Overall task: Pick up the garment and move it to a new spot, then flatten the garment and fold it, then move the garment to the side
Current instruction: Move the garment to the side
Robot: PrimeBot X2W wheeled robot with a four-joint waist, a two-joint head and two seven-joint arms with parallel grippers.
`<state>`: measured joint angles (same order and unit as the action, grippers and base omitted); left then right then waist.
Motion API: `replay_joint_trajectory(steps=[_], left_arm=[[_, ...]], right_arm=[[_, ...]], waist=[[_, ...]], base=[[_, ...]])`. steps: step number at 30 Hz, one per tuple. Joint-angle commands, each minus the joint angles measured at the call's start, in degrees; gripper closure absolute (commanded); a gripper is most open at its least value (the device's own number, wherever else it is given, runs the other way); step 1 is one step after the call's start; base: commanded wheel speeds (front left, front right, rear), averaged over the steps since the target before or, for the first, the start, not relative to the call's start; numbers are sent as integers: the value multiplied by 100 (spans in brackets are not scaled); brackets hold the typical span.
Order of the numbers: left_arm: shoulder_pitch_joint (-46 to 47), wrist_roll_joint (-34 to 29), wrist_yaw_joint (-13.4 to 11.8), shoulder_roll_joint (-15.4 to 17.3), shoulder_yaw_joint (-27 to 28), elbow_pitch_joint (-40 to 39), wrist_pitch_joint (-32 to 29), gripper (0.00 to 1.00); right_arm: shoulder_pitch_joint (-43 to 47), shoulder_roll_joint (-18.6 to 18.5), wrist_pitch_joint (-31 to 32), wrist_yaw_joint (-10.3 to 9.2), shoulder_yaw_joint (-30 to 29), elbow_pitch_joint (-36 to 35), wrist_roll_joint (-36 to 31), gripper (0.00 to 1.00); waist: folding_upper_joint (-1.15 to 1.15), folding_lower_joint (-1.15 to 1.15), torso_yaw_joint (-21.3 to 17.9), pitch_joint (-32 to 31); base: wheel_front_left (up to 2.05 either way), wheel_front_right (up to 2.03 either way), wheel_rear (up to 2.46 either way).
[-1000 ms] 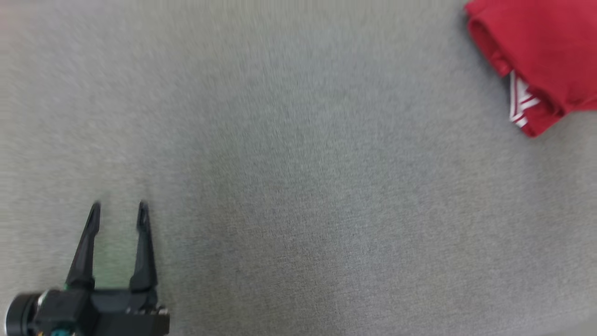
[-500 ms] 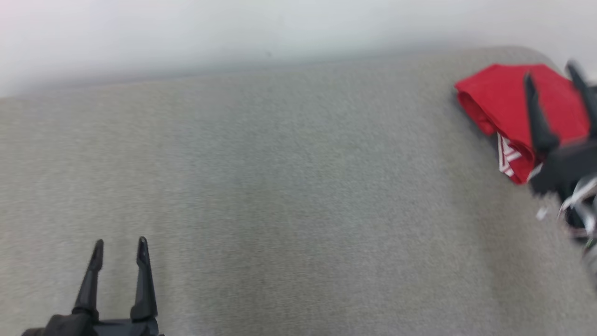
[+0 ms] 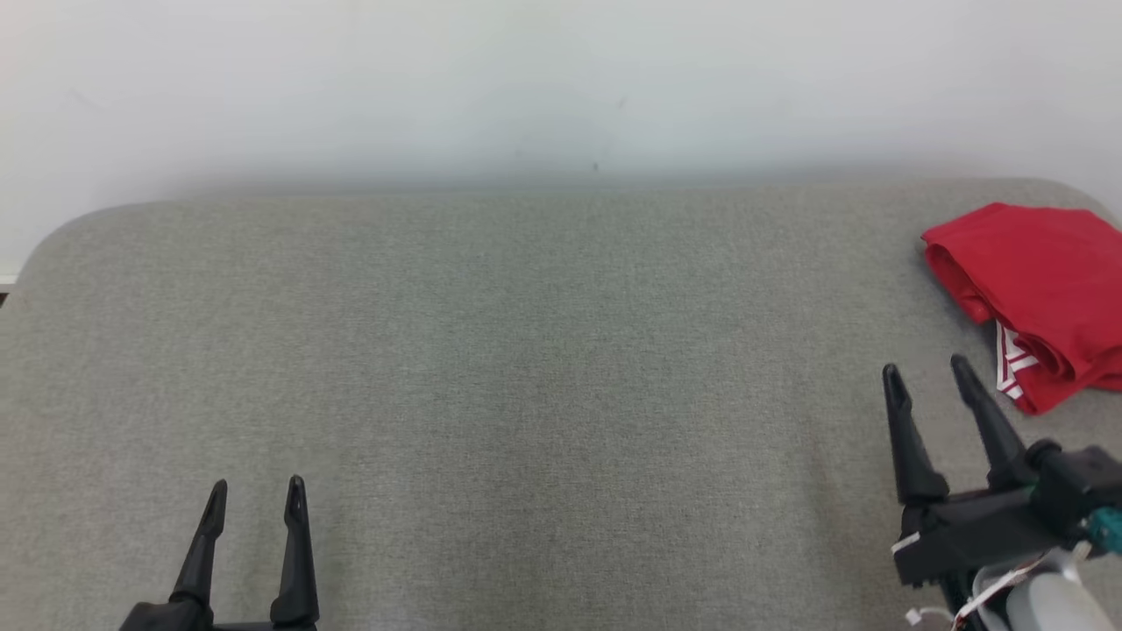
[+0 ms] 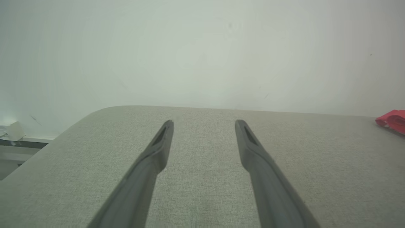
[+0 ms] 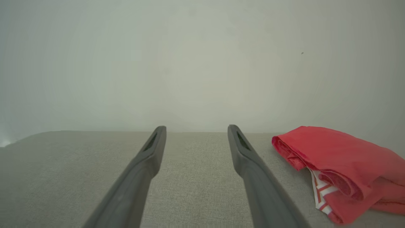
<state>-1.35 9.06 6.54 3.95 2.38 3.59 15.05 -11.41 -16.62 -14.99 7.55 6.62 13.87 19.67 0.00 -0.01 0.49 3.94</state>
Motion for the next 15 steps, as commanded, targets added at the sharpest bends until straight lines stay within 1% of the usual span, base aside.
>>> replay_joint_trajectory(steps=[1,10,15], left_arm=[[-98,-45,7,-18,-13,71,15,0],[-119,47,35,-47,-20,279,15,0],[-131,10,39,-47,-44,386,15,0]], right_arm=[[205,139,-22,-17,-61,-119,-87,0],[999,802,-22,-17,-231,-502,-391,0],[1188,1016,-22,-17,-302,-506,-418,0]], waist=[[0,1,95,-104],[0,1,185,-254],[0,1,208,-313]], base=[[0,0,0],[0,0,0],[0,0,0]])
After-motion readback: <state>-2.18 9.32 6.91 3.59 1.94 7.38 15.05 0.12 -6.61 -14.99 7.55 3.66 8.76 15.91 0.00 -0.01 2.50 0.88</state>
